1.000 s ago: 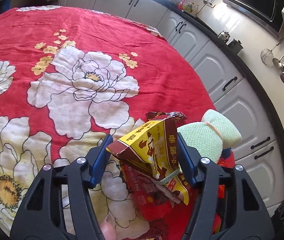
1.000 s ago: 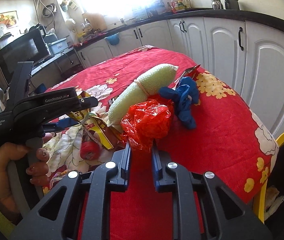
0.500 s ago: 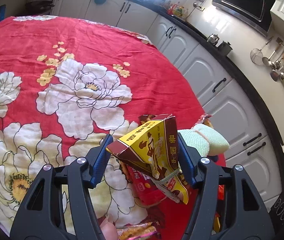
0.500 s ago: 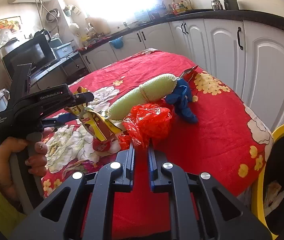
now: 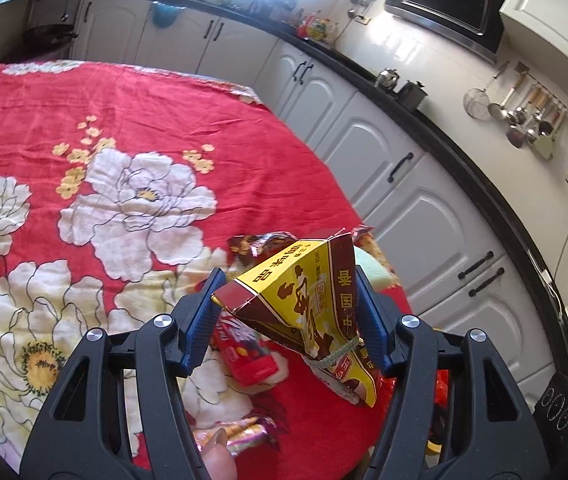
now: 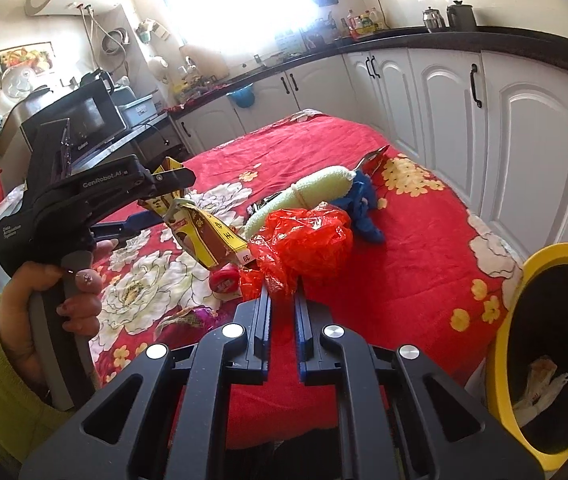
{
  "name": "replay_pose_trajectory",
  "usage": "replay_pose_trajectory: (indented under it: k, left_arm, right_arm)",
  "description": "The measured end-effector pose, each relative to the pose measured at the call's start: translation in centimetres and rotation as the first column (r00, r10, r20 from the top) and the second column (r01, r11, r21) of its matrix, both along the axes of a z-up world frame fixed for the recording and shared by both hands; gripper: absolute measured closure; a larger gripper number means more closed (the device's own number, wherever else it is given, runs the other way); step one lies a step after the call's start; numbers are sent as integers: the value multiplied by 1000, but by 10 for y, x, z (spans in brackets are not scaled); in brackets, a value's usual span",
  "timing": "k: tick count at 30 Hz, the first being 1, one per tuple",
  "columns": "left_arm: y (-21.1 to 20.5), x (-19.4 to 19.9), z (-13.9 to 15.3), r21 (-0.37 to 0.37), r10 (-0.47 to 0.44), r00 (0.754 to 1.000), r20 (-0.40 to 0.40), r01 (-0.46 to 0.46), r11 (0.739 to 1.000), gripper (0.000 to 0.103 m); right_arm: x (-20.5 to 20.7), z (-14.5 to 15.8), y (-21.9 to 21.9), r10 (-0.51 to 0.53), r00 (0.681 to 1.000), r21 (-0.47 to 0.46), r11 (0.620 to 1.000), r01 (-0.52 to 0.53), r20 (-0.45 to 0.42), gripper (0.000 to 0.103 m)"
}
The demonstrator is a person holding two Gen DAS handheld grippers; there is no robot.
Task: Collect trash
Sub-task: 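Grasp the yellow snack box with the left tool while the right tool grasps the red bag, then carry the yellow snack box and red bag over the yellow bin with both tools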
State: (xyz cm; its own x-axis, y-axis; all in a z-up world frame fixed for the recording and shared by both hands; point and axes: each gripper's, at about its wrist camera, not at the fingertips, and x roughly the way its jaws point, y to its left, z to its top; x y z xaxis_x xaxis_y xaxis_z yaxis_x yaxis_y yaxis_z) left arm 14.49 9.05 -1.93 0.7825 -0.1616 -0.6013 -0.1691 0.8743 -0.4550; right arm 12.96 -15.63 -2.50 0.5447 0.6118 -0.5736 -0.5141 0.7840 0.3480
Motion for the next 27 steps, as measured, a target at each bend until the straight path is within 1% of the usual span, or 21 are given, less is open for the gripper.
replay_pose_trajectory:
  k: [9,14,27]
  left_arm:
    - [-23,-7,14,22,-64,997,38,63,998,49]
    - [-41,-9,20,39,-106,993,55,104,994,49]
    - [-86,-10,20,87,-202,977,66,196,977,49]
  right_arm:
    - [-10,9,-28,-45,999,11,999,45,15,94]
    - [-16,14,-45,-80,996,4,997,79,39,94]
    - [-21,16,-92,-178,982,2,984,178,68,94]
